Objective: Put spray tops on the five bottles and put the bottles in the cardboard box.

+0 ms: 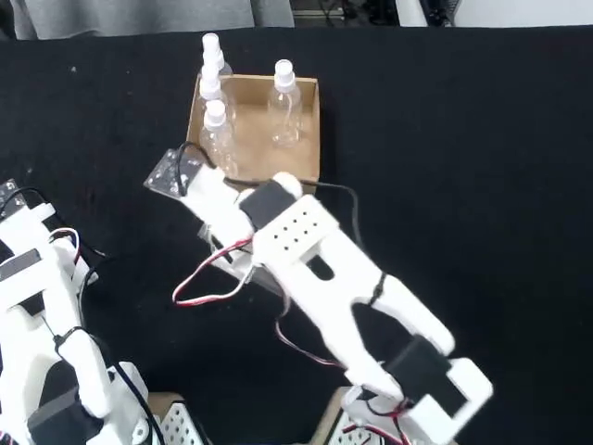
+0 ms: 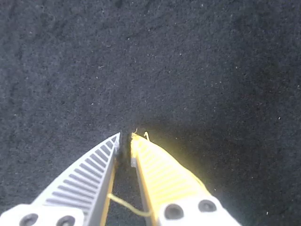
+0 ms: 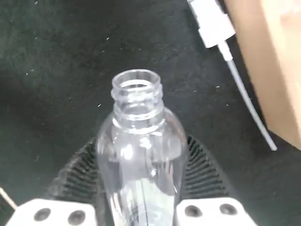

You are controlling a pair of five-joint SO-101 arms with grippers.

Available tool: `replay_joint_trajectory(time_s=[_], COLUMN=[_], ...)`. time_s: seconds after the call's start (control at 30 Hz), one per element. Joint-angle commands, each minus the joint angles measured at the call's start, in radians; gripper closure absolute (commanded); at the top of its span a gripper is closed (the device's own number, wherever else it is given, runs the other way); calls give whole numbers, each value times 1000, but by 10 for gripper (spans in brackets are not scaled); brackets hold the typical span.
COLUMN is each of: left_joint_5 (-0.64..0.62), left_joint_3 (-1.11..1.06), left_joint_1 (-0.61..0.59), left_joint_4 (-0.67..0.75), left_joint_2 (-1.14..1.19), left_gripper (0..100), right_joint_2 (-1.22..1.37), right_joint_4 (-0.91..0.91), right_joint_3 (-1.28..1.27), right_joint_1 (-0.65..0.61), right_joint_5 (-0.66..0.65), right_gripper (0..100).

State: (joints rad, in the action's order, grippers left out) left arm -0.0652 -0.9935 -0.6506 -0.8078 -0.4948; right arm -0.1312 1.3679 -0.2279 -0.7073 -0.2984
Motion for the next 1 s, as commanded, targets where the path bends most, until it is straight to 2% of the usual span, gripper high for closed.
replay_joint_trajectory(time_s=[0.0, 0.27, 0.63, 0.97], left_joint_5=[-3, -3, -5, -5], left_joint_3=[13, 12, 12, 12], left_joint_1=[-5, -2, -1, 1], left_joint_4=[18, 18, 18, 18], left_joint_2=[-40, -40, -40, -40], left_gripper=[970, 970, 970, 970], right_joint_2=[-96, -111, -193, -306], right_joint_4=[-28, -28, -29, -104], right_joint_3=[1, 4, -22, -110], right_joint_1=[46, 66, 68, 80], right_joint_5=[12, 71, 71, 75], right_gripper=[952, 952, 955, 956])
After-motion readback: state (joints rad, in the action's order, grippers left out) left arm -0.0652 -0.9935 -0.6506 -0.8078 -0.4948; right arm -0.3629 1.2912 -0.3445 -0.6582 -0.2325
